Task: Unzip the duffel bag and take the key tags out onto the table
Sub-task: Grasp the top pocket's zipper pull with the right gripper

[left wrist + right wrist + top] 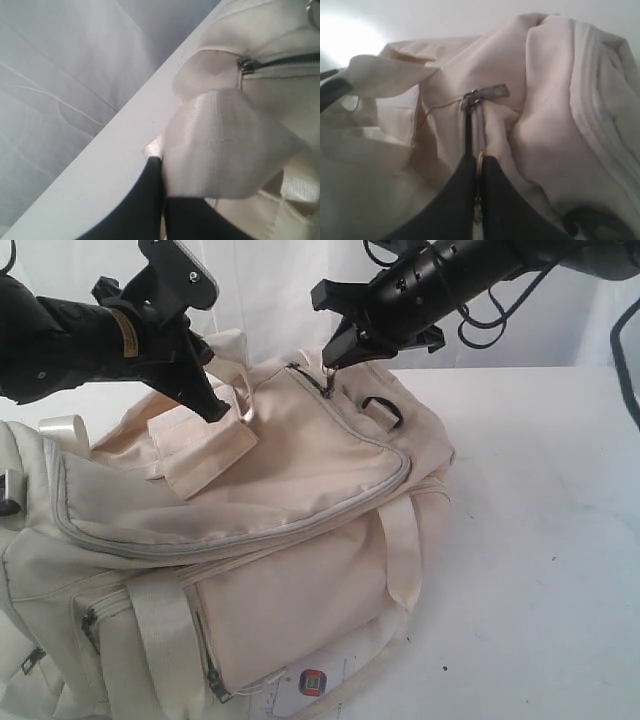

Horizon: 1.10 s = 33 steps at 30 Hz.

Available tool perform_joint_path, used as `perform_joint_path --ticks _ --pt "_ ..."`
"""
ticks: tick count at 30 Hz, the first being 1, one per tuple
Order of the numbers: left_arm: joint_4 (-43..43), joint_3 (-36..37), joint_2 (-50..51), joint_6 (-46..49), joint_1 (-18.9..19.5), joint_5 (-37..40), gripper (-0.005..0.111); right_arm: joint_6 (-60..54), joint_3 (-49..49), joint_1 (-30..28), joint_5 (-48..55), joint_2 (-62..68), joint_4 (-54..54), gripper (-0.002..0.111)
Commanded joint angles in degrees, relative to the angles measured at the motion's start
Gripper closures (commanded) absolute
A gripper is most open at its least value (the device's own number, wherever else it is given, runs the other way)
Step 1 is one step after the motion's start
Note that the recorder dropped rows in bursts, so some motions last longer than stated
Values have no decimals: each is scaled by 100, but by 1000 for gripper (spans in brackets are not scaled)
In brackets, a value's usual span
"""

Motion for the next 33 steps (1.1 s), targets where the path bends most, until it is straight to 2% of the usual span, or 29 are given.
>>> perform_joint_path --ticks 1,11,33 --pt "37 -27 -2 -61 5 128 106 -84 19 -32 579 -277 -500 108" --pt "37 -27 23 -61 5 151 106 -56 502 -32 1004 -773 -938 108" --pt "37 -27 23 -39 5 249 106 -44 2906 -32 114 -2547 -1597 108"
